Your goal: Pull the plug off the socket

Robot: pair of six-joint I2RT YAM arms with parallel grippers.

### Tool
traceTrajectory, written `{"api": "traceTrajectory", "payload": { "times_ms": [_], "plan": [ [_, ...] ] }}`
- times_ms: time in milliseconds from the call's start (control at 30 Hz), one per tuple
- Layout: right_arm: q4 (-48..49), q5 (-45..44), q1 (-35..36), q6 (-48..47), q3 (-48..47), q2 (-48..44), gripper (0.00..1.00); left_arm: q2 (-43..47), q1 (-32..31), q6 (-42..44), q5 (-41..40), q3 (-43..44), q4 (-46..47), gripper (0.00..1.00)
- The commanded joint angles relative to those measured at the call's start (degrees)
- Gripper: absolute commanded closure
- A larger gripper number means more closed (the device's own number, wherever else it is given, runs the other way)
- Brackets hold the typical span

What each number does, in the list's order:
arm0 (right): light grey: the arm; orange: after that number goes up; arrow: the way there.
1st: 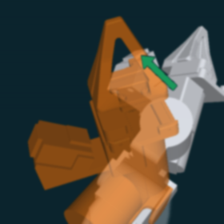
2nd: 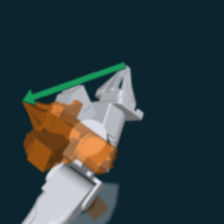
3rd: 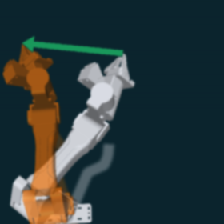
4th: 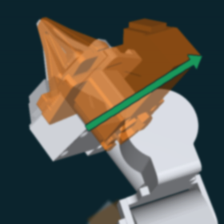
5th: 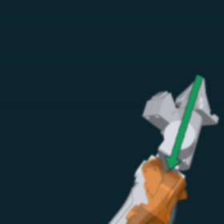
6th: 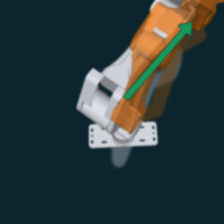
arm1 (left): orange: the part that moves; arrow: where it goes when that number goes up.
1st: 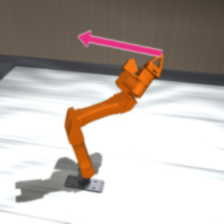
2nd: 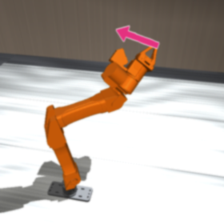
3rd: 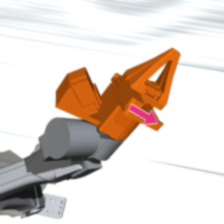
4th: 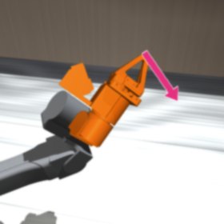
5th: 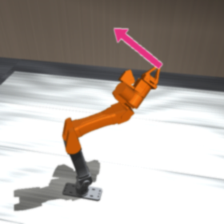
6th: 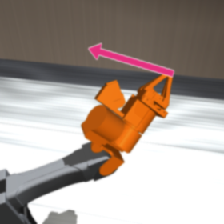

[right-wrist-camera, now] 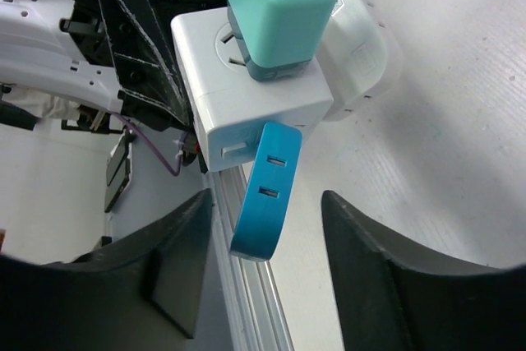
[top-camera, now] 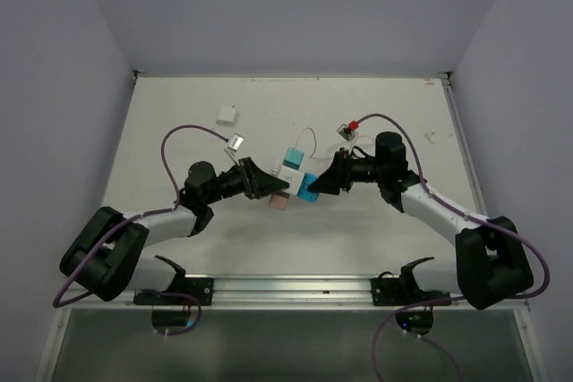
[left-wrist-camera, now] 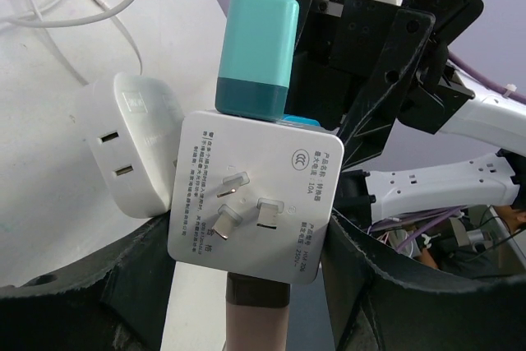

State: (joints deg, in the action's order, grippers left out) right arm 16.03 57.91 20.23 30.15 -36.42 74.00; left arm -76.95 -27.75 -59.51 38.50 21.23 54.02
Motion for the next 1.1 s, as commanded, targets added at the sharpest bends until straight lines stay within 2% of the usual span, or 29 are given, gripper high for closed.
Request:
{"api": "traceTrajectory", "payload": {
  "times_ms": [0,100,233,300,333,367,500,667,867,1067],
  "plan": [
    [6.02,-2.19,0.78,3.59,-0.93,0.44,0.44,1.89,0.50,-1.49,-1.50,-0.14,8.91,1.00],
    [7.43,-2.80,1.83,4.83,-1.10,1.06,0.52,1.45,0.50,-2.54,-1.94,-0.49,10.84,1.00],
    [8.14,-3.68,2.71,5.44,-1.02,2.64,0.55,1.54,0.50,-3.95,-2.81,-1.10,12.86,1.00],
    [8.22,-3.77,3.06,5.27,-0.93,3.08,0.60,1.45,0.50,-4.30,-2.91,-1.28,13.92,1.00],
    [8.40,-3.94,3.06,5.44,-0.84,3.26,0.64,1.54,0.50,-4.48,-2.91,-1.37,14.09,1.00],
    [8.31,-4.03,3.06,5.27,-0.67,3.35,0.74,1.62,0.50,-4.57,-3.08,-1.46,14.27,1.00],
    [6.39,-4.65,2.98,3.60,-0.40,3.08,0.98,1.98,0.68,-4.30,-3.61,-2.16,14.27,1.00],
    [4.27,-3.34,2.54,1.84,0.30,2.12,1.00,2.59,2.61,-4.92,-3.43,-4.09,16.19,1.00],
    [6.02,-0.78,-0.80,2.72,2.50,1.85,1.00,2.77,8.84,-7.82,-2.12,-7.78,21.12,1.00],
    [5.68,0.19,-2.12,2.28,3.11,1.41,1.00,2.94,12.01,-7.38,-2.03,-9.11,20.96,1.00]
  ]
}}
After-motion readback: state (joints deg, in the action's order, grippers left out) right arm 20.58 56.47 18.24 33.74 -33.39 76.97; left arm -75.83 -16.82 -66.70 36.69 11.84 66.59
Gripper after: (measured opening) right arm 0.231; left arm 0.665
